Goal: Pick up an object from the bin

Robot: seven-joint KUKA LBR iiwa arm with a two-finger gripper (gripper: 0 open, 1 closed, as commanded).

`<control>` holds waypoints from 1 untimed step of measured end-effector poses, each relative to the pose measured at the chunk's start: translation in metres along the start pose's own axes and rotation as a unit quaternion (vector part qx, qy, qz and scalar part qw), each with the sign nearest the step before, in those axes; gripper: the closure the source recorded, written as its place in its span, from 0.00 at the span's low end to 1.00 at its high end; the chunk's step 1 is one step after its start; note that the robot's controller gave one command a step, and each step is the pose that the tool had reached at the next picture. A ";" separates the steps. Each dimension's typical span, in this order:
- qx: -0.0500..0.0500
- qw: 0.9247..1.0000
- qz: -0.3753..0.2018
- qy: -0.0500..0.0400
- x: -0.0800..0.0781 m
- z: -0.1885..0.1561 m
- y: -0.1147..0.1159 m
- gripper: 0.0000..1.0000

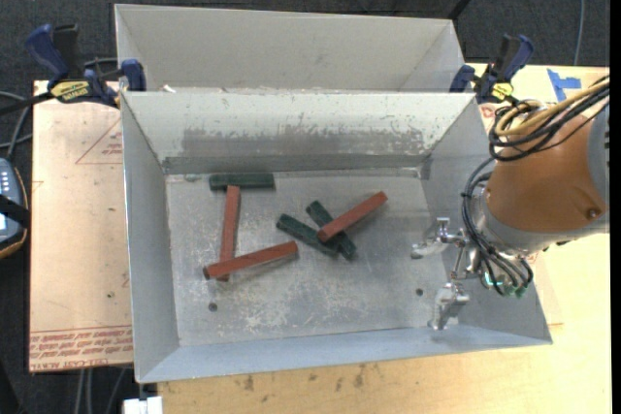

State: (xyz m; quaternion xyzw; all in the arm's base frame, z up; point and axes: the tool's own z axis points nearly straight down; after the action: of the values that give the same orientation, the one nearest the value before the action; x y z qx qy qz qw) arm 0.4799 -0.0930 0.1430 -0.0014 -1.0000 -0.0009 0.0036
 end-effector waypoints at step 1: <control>0.001 1.000 -0.002 -0.003 -0.002 -0.003 0.000 0.00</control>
Offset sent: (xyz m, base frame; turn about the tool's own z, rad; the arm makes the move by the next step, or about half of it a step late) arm 0.0687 0.1032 -0.0180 -0.1869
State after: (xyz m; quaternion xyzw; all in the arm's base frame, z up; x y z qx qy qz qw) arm 0.4818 -0.0928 0.1462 0.0002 -1.0000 -0.0003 0.0002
